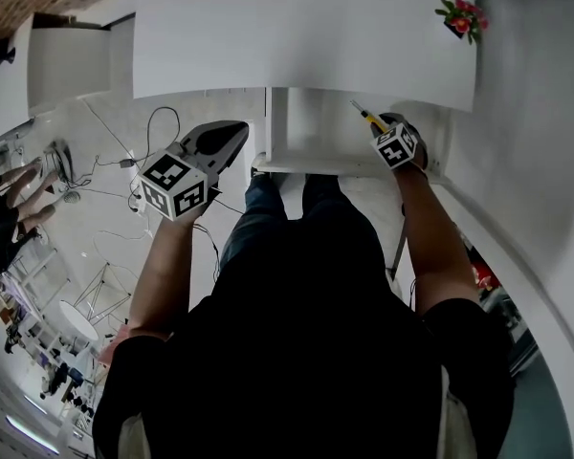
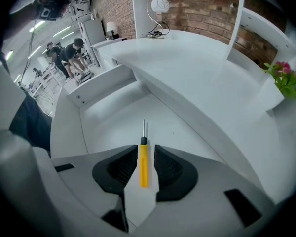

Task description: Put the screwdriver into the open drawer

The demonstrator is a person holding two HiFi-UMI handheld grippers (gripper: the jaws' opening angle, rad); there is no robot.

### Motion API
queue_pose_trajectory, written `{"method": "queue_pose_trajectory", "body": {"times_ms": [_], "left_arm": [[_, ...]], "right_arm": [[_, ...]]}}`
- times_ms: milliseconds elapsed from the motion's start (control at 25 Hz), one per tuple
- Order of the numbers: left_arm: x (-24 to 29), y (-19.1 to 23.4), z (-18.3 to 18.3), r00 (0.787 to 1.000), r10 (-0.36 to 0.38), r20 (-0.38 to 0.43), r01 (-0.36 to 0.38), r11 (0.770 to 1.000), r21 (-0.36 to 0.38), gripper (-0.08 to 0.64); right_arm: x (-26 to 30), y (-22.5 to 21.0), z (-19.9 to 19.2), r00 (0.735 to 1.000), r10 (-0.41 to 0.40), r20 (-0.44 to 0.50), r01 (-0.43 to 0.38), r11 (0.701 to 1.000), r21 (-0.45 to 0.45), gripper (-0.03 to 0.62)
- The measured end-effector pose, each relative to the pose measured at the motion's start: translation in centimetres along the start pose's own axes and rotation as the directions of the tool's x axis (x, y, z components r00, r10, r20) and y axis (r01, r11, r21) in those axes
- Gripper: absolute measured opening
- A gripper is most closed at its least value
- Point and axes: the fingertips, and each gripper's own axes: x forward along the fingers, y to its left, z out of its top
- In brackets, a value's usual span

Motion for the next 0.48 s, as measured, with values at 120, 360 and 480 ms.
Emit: {"method": "queue_pose_trajectory", "body": {"times_ms": [120,360,480], "left_arm": [[0.1,-0.8,0.9,1.0,-0.02,0.011,0.02,1.0,0.019,0.015],[-0.1,-2.0,2.9,0.998,-0.054,0.022,0.052,0.995,0.084,0.015],[-0.1,-2.2,4.0,0.997,-0.073,0.032,0.069,0.992,0.108,0.015]], "right_arm": [[-1.4,0.2,0.4,1.0,-0.013,0.019,0.012,1.0,0.012,0.117],[-4.8,0.2,1.9,0.996,-0.053,0.068,0.051,0.998,0.031,0.117],[-7.1,-0.1,3.1,0.99,-0.088,0.108,0.083,0.995,0.049,0.117]]}}
